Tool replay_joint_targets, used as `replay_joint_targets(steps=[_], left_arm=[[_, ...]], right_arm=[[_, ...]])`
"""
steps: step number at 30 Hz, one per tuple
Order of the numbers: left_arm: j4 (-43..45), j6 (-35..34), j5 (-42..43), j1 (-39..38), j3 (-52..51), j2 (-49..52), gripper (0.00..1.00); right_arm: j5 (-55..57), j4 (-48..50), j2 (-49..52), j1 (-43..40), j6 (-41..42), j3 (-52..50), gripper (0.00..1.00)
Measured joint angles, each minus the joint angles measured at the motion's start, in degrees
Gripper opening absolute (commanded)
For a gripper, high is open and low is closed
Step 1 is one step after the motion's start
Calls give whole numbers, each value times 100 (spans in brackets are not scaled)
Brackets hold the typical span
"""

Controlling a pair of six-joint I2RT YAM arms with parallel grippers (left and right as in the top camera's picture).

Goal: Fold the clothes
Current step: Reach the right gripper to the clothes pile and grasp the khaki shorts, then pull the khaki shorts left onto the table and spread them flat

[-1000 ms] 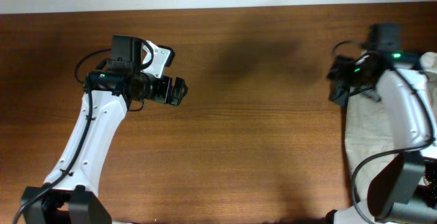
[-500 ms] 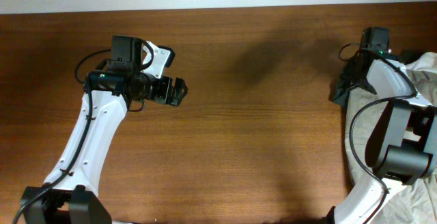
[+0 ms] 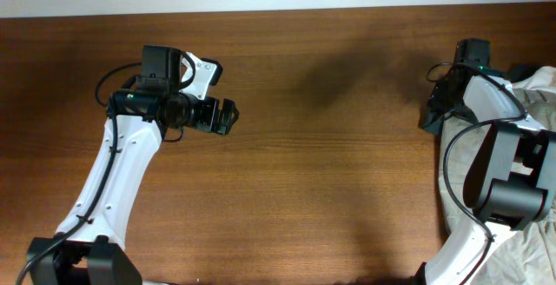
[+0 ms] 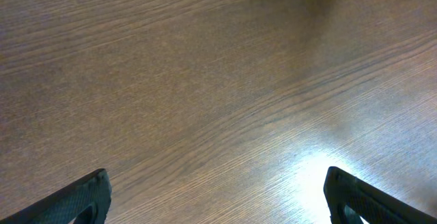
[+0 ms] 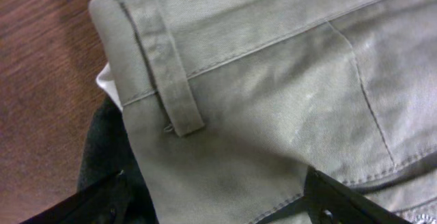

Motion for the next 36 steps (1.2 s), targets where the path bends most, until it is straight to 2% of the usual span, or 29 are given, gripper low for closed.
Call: replay_joint_targets(steps=[1,2,3,6,11,15,18,21,22,23,24,26,27,29,31,32,33,34,35,36], left_arm=[[0,0,0,0,0,0,99],[0,0,0,0,0,0,99],[2,0,2,0,0,0,99],[-2,0,2,0,0,0,99],[17,0,2,0,0,0,99],[20,0,-2,4,0,0,99],[-79,-2,-4,184,114,-57,99],[-461,-17,-37,785,789,-490,99],[-551,-20,-42,1034,1043,-745,99],[-649,-20,-46,1272,1279,-1084,99],[-664,-20,-39,1362,1318,-1215,99],[-708,-17,-42,1541,1329,-1438,99],[-710,-15,-55,1648,1329,-1493,99],[-715,7,-61,1655,1329,-1488,99],[-728,11,-59,1655,1329,-1486,99],[-726,11,-59,1648,1329,-1473,93],[-728,46,-42,1602,1329,-1438,82],[-719,116,35,1484,1329,-1335,53],[-710,219,118,1340,1335,-1202,28],[-592,284,243,1001,1349,-846,9]], right_arm=[[63,-11,0,0,-70,0,45],[164,-42,0,-2,-81,0,27],[264,-63,0,-17,-68,0,4],[389,-387,0,-125,96,114,4],[-55,-1510,-164,-275,245,1097,4],[-1141,-2365,-1086,-199,-570,2586,4],[-1668,-2555,-1759,605,-811,3582,4],[-2017,-2343,-2017,2378,-870,4057,5],[-2122,-2247,-1880,3180,-861,4061,18],[-2179,-2144,-1582,3821,-852,4061,52],[-2177,-2092,-1360,4186,-815,4061,70],[-2164,-2068,-767,5012,-793,4059,78],[-2081,-2081,-468,5525,-804,4004,79],[-1812,-2269,-409,5840,-789,3956,82],[-1384,-2682,-616,5676,-507,3965,79],[-1355,-2935,-717,5466,-372,3969,74],[-1346,-3115,-870,5049,-240,3969,68],[-1427,-3180,-975,4710,-181,3971,63],[-1513,-3235,-1093,4369,-120,3969,59],[-1587,-3252,-1248,4072,-48,3969,50]])
